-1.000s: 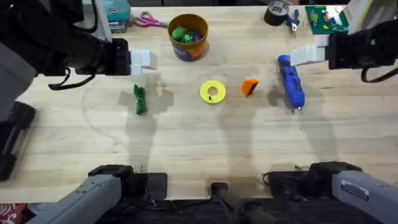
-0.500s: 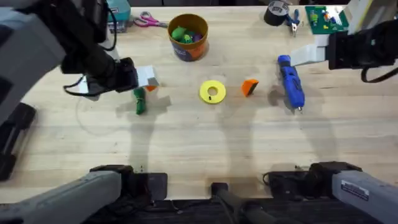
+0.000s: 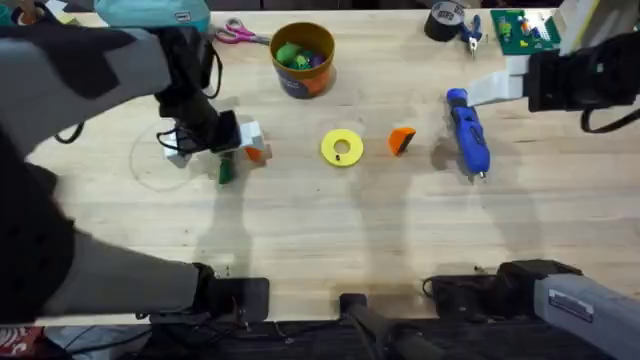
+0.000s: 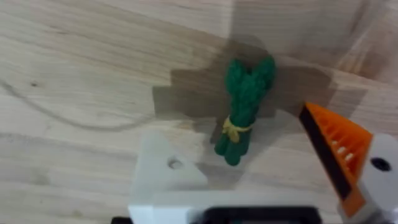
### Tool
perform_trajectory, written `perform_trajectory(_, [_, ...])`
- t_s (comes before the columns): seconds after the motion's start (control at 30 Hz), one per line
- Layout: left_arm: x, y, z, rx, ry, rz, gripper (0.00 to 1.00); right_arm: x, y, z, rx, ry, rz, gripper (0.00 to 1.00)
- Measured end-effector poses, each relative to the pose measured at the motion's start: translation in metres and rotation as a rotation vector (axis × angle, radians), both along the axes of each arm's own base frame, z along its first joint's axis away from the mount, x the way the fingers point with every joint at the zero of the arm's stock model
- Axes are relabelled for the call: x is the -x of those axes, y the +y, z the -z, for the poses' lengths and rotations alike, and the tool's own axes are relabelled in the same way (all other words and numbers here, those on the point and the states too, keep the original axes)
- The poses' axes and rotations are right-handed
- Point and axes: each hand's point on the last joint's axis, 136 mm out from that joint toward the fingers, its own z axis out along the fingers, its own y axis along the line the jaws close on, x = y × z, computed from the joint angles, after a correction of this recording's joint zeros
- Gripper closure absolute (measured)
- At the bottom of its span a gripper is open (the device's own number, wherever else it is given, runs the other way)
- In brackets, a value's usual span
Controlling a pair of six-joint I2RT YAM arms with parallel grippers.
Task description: Pick up the gripper from the table and insert it into the empty holder that is missing its gripper. Then pick up a screw, insert it into the mounting hole, and use the screwdriver to tighten it. Finally, clean up the table by picking up the vegetable and placing it into the bucket.
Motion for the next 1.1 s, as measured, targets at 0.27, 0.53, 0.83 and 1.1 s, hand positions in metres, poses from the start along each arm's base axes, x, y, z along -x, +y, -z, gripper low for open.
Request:
perform_trajectory(0.27, [-0.006,-0.008,0.005,0.045,-0.009,0.006,0.781,0.0,0.0,0.0,0.0,0.0,0.0,0.005])
perform_trajectory(0.53, [-0.007,-0.01,0.004,0.054,-0.014,0.009,0.997,0.0,0.0,0.0,0.0,-0.001,0.0,0.005])
perform_trajectory(0.83, [0.001,-0.004,0.002,0.023,0.026,0.007,0.997,0.0,0.0,0.0,0.0,-0.001,0.0,0.005])
perform_trajectory(1.1, [-0.013,-0.001,-0.045,0.004,-0.055,0.008,0.997,0.0,0.0,0.0,0.0,-0.001,0.0,0.004])
